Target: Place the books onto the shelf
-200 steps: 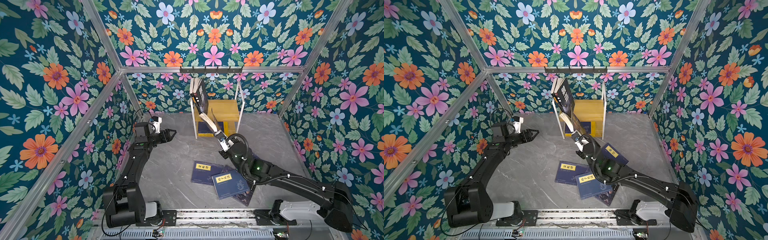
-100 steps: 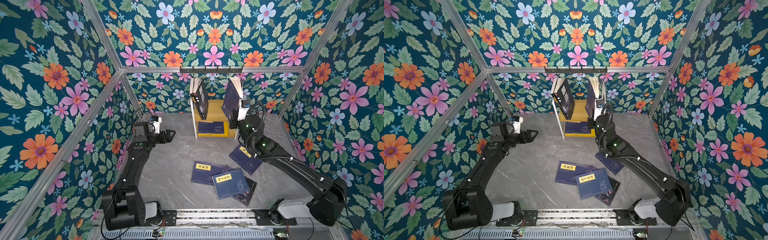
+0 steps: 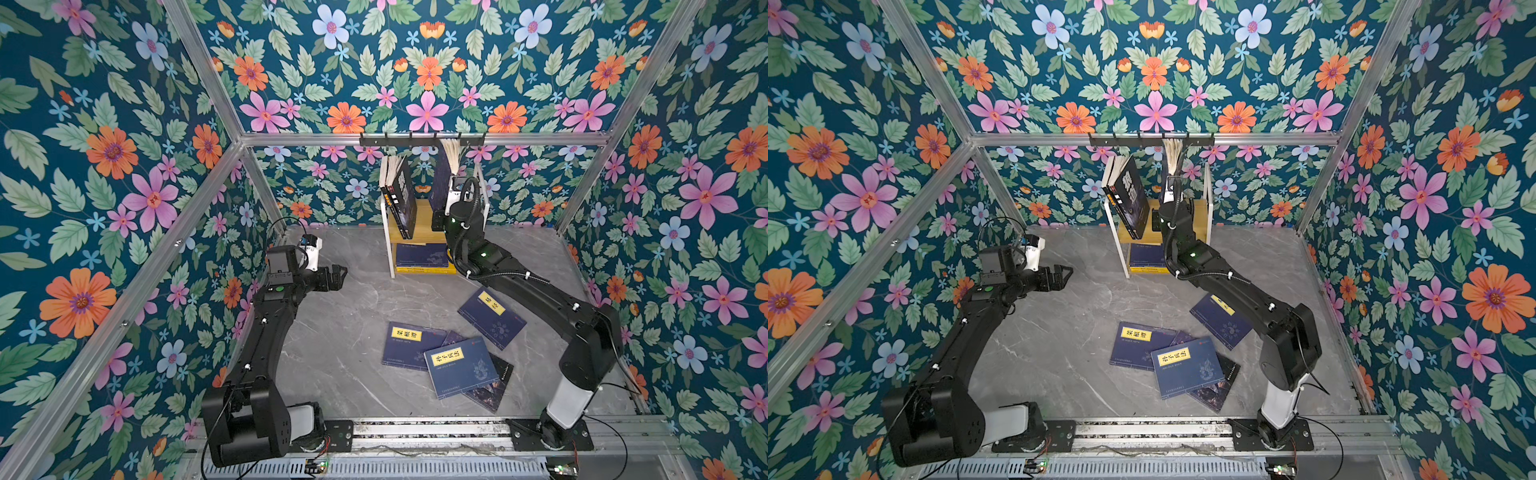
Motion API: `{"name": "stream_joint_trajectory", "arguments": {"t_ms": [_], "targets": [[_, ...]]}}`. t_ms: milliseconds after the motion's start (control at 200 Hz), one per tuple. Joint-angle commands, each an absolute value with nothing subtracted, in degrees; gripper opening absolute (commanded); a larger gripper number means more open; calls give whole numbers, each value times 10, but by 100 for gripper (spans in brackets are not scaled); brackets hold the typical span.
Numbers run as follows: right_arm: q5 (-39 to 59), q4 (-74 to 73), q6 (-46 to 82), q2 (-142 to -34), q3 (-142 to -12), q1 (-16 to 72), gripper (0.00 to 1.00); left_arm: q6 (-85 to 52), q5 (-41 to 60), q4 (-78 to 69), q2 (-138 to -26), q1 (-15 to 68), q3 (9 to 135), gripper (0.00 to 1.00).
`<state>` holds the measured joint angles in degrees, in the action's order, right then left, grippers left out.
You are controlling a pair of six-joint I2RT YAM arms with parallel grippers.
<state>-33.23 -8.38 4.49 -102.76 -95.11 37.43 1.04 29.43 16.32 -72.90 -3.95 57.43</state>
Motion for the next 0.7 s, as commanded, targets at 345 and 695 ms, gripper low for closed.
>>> {"name": "stream_joint_trajectory", "arguments": {"t_ms": [345,695], "targets": [[-286,-83,79,-1094,-974,375,0,13,289,162,-727,-37,580,100],[-244,-118,97,-1126,-997,378,0,10,284,152,-726,-35,570,100]]}}
